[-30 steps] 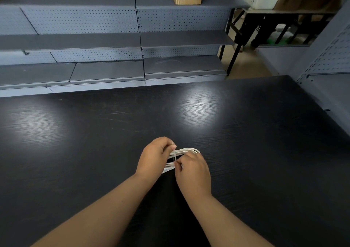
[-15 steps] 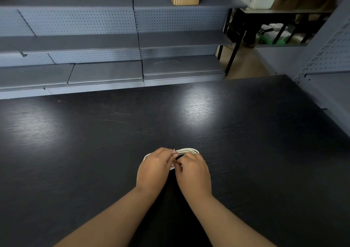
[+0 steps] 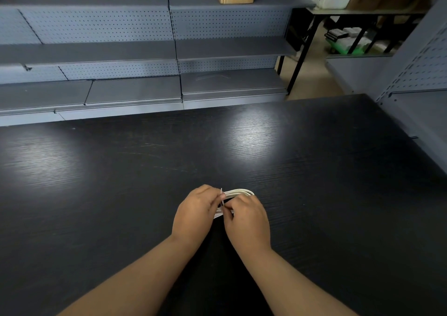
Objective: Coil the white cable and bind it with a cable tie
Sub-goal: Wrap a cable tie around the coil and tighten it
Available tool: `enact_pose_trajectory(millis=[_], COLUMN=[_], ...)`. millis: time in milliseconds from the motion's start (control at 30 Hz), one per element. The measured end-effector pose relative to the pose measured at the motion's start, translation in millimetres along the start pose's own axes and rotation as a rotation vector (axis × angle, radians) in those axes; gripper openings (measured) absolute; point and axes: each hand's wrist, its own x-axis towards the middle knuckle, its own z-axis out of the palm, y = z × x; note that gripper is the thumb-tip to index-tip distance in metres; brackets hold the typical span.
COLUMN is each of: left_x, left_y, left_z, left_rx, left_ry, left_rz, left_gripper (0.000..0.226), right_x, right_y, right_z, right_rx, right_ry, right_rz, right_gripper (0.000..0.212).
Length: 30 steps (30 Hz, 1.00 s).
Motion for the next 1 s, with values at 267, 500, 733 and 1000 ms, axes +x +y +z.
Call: enact_pose_trajectory(millis=[267,500,733,1000], left_x=[5,12,18,22], left_y=[-1,2,4,5], left_z=[-3,-3,-5,-7], left_rx=[0.032,-0.049,-0.12,-0.148], left_ry=[-0.005,-0.003,0.003,0.014], left_rz=[0.004,-0.068,-0.123,-0.138], left_gripper=[0.015,0.014,0.015,0.014], right_x=[-1,2,3,3], right_y=[-5,-6,-7,-9], right_z=[-1,1,3,2], right_rx=[-0.046,-0.07,-0.068,-0.05], right_ry=[0.025,-0.001,-0.037,-0.069], right_rz=[0.009,0.03,0.07,0.089], right_gripper=[0.022,0.023,0.019,0.016])
